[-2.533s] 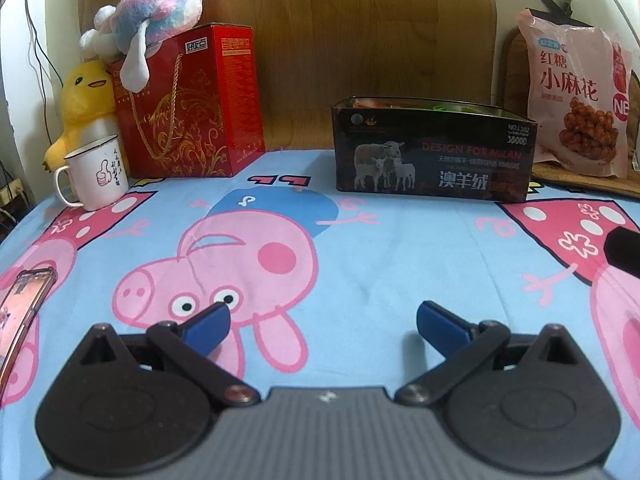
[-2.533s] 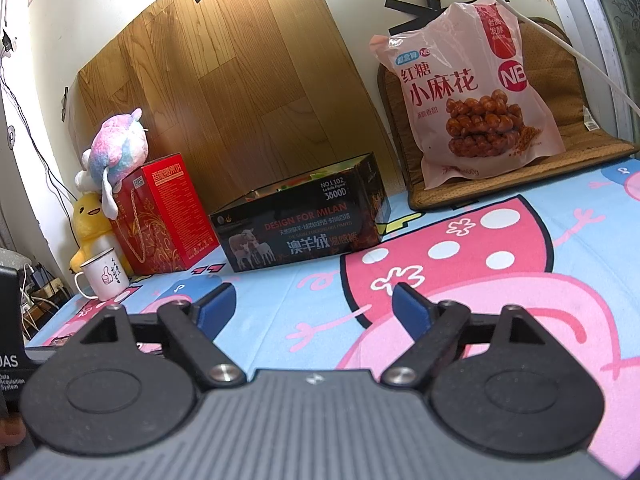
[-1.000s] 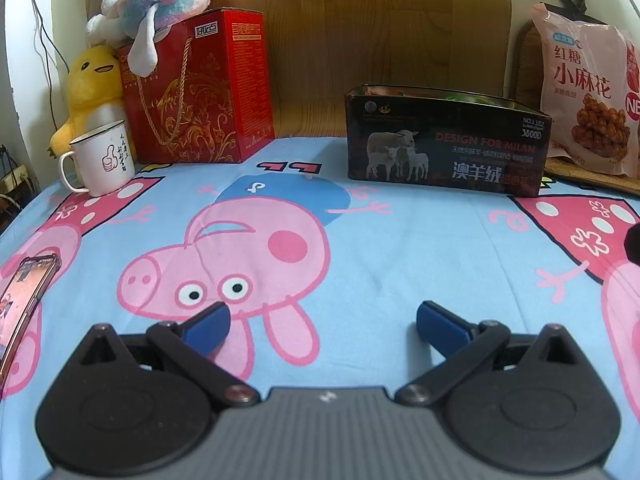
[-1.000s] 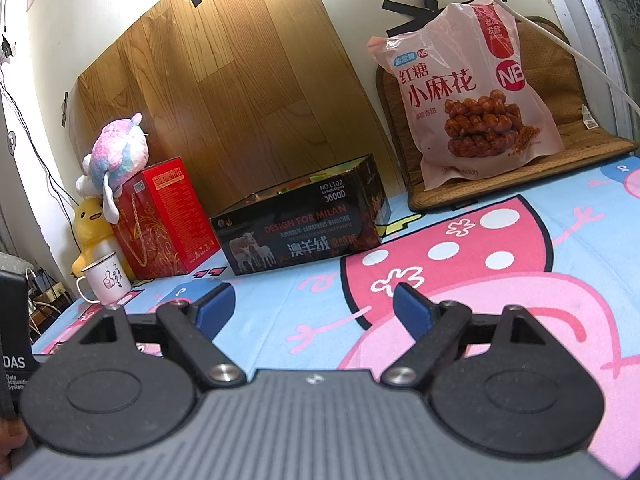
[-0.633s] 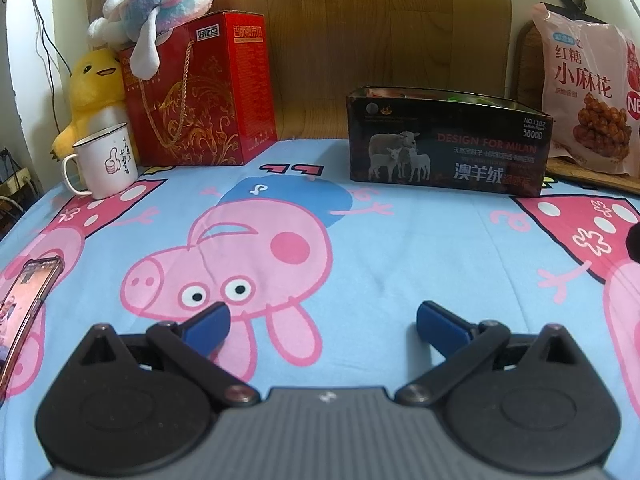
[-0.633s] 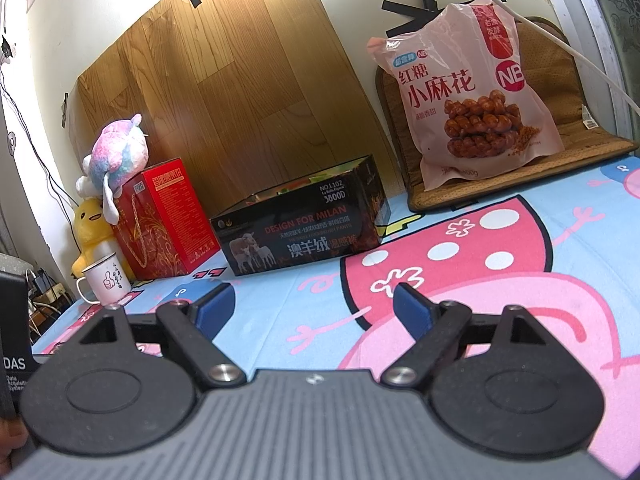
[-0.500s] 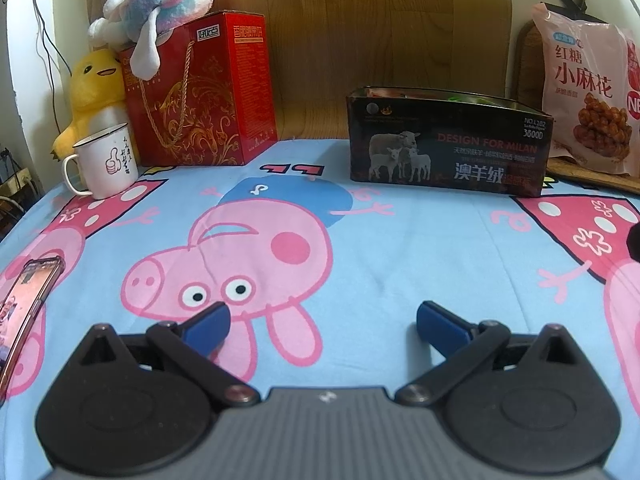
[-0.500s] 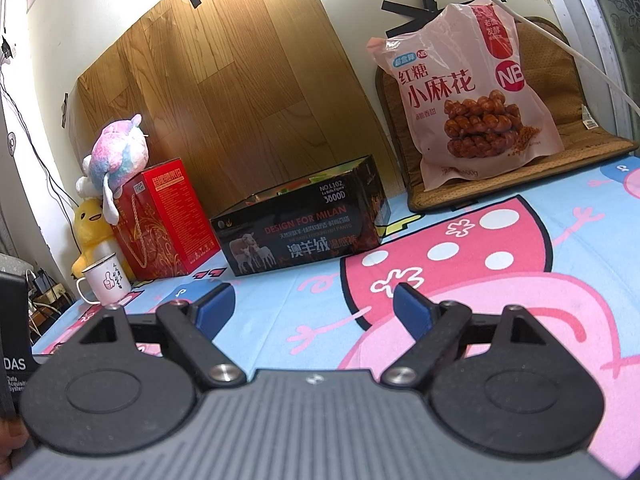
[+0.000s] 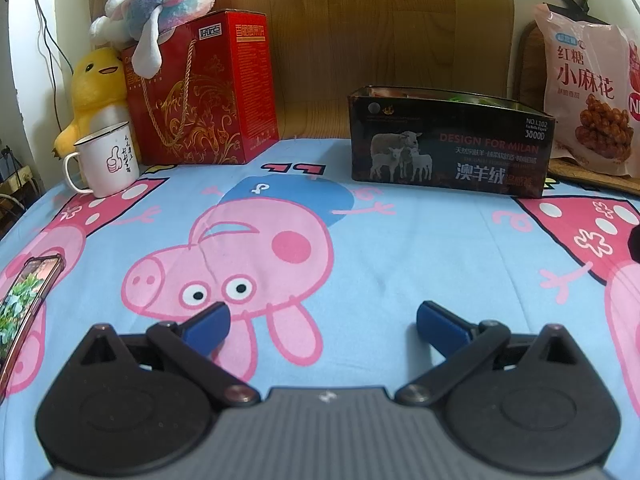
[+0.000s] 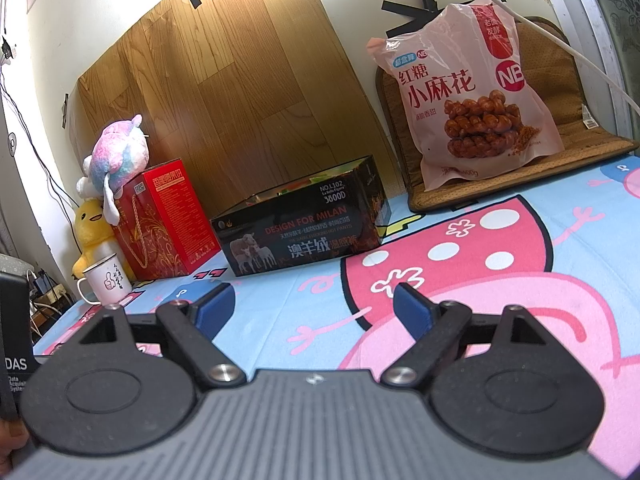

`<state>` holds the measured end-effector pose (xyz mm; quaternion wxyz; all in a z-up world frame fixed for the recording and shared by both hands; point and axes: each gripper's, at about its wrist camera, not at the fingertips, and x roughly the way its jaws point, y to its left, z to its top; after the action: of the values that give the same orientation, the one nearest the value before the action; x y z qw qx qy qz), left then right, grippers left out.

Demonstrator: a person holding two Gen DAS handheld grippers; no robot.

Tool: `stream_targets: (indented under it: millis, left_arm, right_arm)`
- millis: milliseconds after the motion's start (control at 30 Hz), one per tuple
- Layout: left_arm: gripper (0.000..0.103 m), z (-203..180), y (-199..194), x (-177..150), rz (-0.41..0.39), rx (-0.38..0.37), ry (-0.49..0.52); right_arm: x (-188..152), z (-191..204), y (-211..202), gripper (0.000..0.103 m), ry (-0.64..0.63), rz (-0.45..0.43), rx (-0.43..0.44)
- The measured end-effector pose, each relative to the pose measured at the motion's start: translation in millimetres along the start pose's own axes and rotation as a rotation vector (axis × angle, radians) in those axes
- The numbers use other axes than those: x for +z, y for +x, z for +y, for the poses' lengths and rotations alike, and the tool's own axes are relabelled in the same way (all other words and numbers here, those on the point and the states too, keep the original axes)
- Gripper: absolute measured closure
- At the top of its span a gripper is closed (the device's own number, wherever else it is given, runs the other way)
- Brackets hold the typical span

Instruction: Organize snacks

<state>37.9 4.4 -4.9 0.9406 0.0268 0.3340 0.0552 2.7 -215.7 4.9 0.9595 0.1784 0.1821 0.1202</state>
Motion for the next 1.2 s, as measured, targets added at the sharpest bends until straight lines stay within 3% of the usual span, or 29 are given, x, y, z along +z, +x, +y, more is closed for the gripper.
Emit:
stream_targets:
  millis: [367,1200]
  left_arm:
    - [0.0,1.8,-2.6,-0.2,-0.016,-0.006,-0.018]
    - [0.0,1.9,-6.3,-0.9,-0.048,0.059,-0.027]
  right_arm:
    - [-0.2,0.5,0.1,0.015,0.001,0.0,0.0]
    - [-0.4,0.2,0.4,0.014,0.004,-0.002,0.001]
